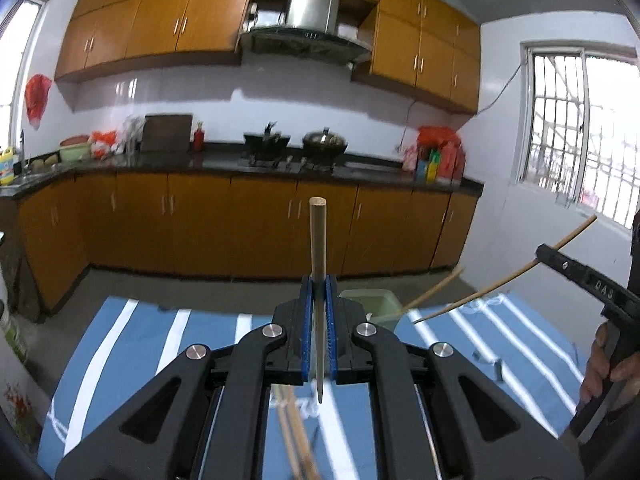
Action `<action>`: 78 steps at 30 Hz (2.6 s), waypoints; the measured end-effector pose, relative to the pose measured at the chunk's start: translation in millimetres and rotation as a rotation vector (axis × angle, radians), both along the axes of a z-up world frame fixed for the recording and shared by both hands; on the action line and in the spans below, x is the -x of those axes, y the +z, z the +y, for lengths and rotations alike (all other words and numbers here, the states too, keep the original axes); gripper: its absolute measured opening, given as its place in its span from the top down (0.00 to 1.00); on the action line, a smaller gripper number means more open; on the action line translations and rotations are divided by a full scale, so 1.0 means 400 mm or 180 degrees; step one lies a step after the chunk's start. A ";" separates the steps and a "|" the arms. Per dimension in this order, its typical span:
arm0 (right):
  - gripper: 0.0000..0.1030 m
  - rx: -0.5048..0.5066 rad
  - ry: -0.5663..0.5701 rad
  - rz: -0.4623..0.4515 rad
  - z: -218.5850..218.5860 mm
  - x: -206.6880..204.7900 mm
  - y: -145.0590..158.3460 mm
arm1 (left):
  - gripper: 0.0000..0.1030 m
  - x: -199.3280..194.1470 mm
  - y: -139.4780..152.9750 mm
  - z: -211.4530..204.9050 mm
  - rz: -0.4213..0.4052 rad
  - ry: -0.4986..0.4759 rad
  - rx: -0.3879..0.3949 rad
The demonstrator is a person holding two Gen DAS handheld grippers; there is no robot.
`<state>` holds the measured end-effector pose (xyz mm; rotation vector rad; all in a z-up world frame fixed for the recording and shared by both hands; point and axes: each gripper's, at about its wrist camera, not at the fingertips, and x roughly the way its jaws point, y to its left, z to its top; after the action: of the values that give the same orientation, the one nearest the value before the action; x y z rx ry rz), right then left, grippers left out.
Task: Organize utensils
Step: 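Open the left tool over the holder while the right tool releases its chopstick into it, then lower the left tool and grasp a chopstick while the right tool grasps another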
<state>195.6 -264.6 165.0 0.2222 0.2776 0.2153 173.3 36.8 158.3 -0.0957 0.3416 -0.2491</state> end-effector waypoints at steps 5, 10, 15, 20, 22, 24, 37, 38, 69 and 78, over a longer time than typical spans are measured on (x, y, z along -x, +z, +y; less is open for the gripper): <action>0.92 0.0076 0.0021 -0.0093 0.043 -0.042 0.029 | 0.94 -0.051 0.056 -0.045 -0.0268 0.0075 0.0157; 0.92 0.0232 0.0035 0.0076 0.086 -0.131 -0.003 | 0.94 -0.121 0.068 -0.075 -0.0442 0.0265 0.0240; 0.92 0.0243 0.0047 0.0334 0.097 -0.218 -0.057 | 0.94 -0.193 0.014 -0.088 -0.0284 0.0311 0.0253; 0.92 0.0214 0.0084 0.0543 0.100 -0.267 -0.110 | 0.94 -0.225 -0.044 -0.079 -0.0019 0.0282 0.0296; 0.92 0.0214 0.0089 0.0579 0.102 -0.276 -0.121 | 0.94 -0.228 -0.054 -0.079 0.0033 0.0267 0.0287; 0.92 0.0207 0.0099 0.0613 0.104 -0.282 -0.131 | 0.93 -0.230 -0.060 -0.081 0.0064 0.0250 0.0267; 0.77 0.0206 -0.0017 0.0391 0.082 -0.216 -0.091 | 0.61 -0.204 -0.041 -0.071 0.0060 0.0216 0.0278; 0.77 0.0217 -0.0039 0.0355 0.080 -0.202 -0.088 | 0.61 -0.194 -0.037 -0.064 0.0042 0.0225 0.0292; 0.85 0.0407 -0.0023 0.2027 0.108 -0.129 -0.643 | 0.61 -0.042 -0.503 0.095 0.1472 0.0633 -0.0278; 0.92 0.0585 -0.0216 0.2007 0.096 -0.137 -0.646 | 0.62 -0.040 -0.520 0.074 0.1526 0.0476 -0.0207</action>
<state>250.5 -226.4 -93.4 0.1113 0.9100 0.0455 189.2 66.6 -49.8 -0.1161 0.8154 -0.0632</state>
